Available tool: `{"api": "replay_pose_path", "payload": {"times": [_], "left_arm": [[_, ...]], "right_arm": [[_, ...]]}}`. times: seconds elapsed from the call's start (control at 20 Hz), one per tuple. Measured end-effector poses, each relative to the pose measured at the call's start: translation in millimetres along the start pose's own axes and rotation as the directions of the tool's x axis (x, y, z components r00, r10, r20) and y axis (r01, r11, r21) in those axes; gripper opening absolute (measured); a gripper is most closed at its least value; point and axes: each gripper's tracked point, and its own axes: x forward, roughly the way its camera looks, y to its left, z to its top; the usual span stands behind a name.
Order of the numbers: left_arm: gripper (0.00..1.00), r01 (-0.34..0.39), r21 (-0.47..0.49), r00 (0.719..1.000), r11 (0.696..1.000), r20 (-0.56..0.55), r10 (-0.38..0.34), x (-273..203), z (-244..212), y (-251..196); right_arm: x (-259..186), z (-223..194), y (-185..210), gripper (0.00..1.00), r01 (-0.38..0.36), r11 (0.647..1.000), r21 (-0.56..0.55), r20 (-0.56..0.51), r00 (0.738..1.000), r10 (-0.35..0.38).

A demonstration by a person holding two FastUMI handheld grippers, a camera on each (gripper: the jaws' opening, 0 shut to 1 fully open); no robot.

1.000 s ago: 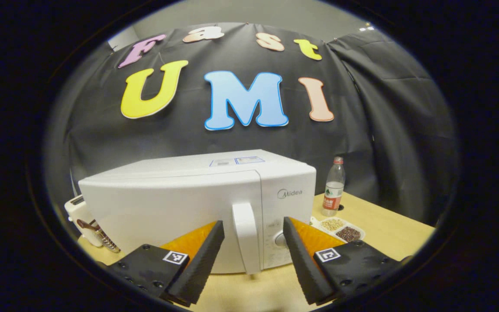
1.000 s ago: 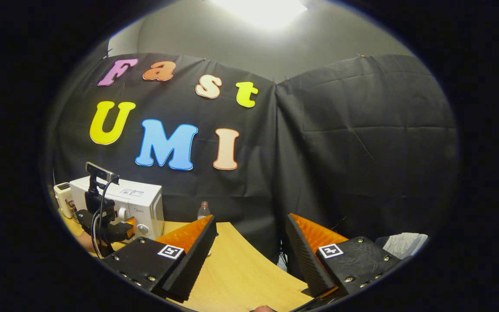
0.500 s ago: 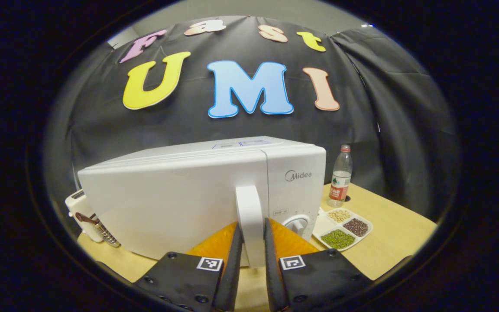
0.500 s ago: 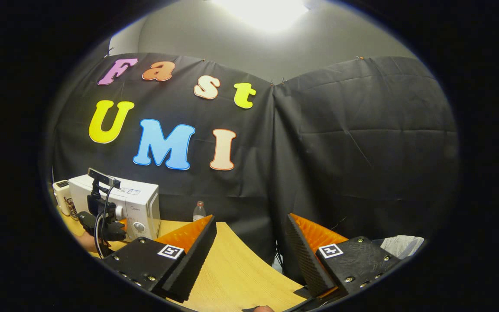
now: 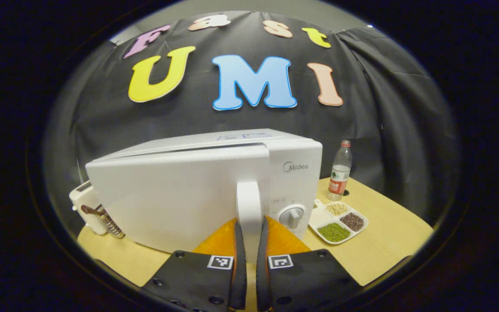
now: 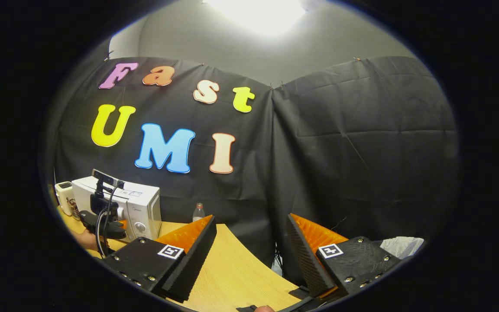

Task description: Open the microwave oven with the left hand, put the food in, and close the microwave oven.

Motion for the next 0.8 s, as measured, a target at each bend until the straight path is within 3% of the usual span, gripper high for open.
{"api": "replay_pose_path", "payload": {"times": [0.3,0.8], "left_arm": [[0.15,0.009,0.002,1.0,1.0,-0.023,-0.009,-46,-14,8],[0.15,-0.133,0.009,0.99,0.991,-0.052,0.134,-137,-39,51]], "right_arm": [[-1,0,20,0.97,-0.118,0.992,0.043,0.018,0.993,0.118],[-23,3,25,0.97,-0.311,0.945,0.101,0.078,0.949,0.304]]}}
